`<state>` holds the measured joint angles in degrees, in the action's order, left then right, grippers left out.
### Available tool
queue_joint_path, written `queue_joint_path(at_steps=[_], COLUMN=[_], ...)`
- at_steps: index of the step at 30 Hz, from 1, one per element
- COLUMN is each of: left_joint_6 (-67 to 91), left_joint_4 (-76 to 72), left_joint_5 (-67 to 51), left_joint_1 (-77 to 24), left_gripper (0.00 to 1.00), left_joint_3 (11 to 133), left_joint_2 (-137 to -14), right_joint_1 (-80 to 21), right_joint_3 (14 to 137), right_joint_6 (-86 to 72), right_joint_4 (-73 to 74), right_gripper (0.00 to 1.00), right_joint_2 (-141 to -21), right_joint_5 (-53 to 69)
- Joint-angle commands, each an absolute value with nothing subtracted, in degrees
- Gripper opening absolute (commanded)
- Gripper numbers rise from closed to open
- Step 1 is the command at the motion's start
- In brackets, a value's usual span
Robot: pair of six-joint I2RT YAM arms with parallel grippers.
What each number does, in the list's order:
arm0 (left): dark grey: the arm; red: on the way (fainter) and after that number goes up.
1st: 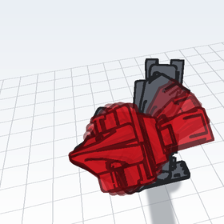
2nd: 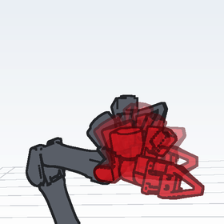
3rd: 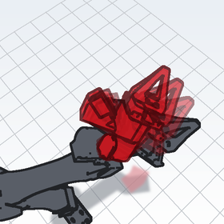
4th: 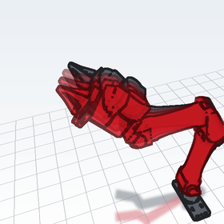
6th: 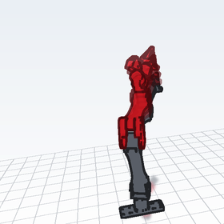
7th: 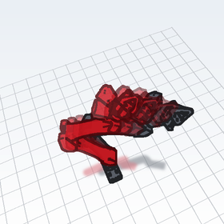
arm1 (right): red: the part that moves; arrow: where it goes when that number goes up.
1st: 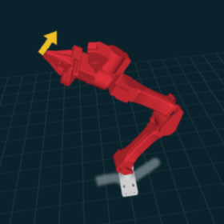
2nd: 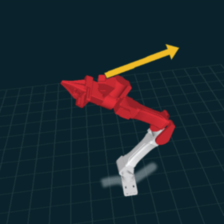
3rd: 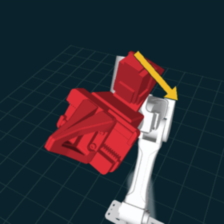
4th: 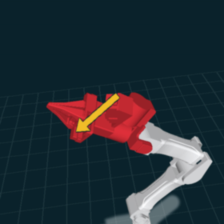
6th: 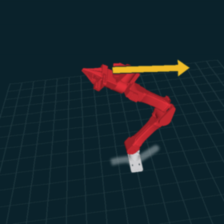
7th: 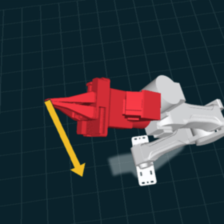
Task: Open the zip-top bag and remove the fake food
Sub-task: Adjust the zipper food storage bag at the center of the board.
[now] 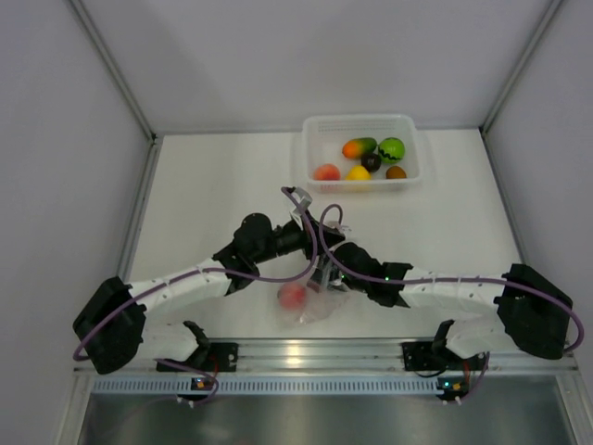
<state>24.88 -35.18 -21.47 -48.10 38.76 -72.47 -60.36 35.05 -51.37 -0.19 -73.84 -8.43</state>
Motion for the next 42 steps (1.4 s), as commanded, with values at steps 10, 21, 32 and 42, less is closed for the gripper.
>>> queue_joint_path(at_steps=[10, 21, 32, 42], left_joint_6=[23.0, 22.9, 23.7, 26.7], left_joint_4=[-36.8, -36.8, -36.8, -36.8], left_joint_5=[-18.1, -20.1, -16.9, -5.5], left_joint_1=[-47.9, -48.0, -48.1, -48.0], left_gripper=[0.0, 0.0, 0.0, 0.0], left_joint_3=[37.0, 36.7, 35.4, 27.5], left_joint_2=[-70.5, -69.3, -69.8, -58.7], right_joint_1=[-66.3, -66.5, -67.1, -65.6], right_joint_3=[38.7, 39.9, 41.2, 39.7], right_joint_6=[-49.7, -52.7, -47.6, -44.9], right_joint_4=[0.5, -5.5, -18.5, -21.4], right_gripper=[0.4, 0.41, 0.47, 0.36], right_joint_2=[-75.8, -77.5, -85.6, -84.2], right_joint_5=[-2.9, -4.8, -5.9, -10.7])
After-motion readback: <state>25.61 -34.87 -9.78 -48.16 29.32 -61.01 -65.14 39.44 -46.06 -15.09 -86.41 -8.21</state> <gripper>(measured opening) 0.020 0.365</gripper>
